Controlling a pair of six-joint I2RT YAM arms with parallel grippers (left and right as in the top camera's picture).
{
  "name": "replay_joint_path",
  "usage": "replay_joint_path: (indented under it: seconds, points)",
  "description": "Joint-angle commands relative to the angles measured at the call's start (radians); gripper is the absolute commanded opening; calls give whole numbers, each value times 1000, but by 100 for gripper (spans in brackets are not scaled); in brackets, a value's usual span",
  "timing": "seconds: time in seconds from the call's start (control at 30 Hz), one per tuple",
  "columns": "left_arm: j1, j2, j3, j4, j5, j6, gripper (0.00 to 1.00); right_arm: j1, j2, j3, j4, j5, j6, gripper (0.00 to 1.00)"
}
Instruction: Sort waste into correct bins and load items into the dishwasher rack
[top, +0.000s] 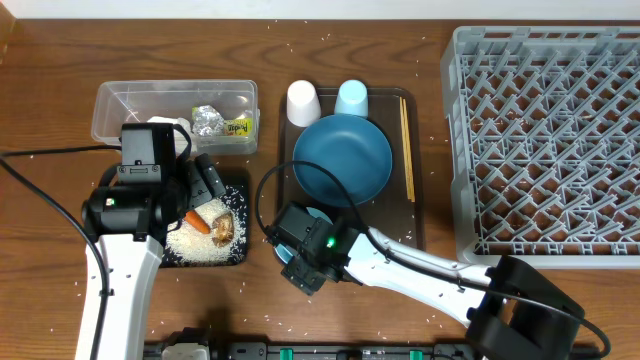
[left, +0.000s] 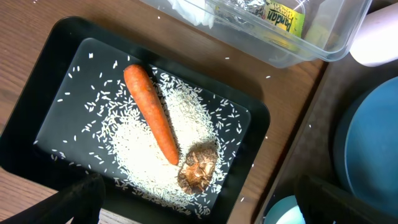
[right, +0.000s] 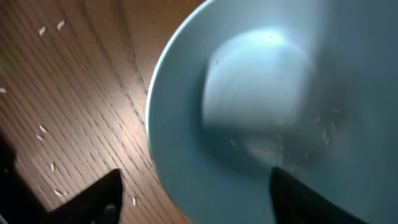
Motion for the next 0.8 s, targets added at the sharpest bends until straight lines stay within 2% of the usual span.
replay_joint_path:
  seconds: [0.0,0.07,0.13,0.47,0.77]
  points:
    - [2,4,-2,-3,-8,5,98,12,4,17,0,13,-11,58]
    - [2,4,-2,-3,-8,5,98,12,5,17,-8,11,-11,51]
    - [2,4,-2,-3,-8,5,98,12,7,16,-11,7,-11,48]
    - [2,4,-2,-3,-8,5,98,37,49,16,5,-17,1,50]
    - [2,4,-2,-3,-8,5,98,50,50,16,11,-10,19,31]
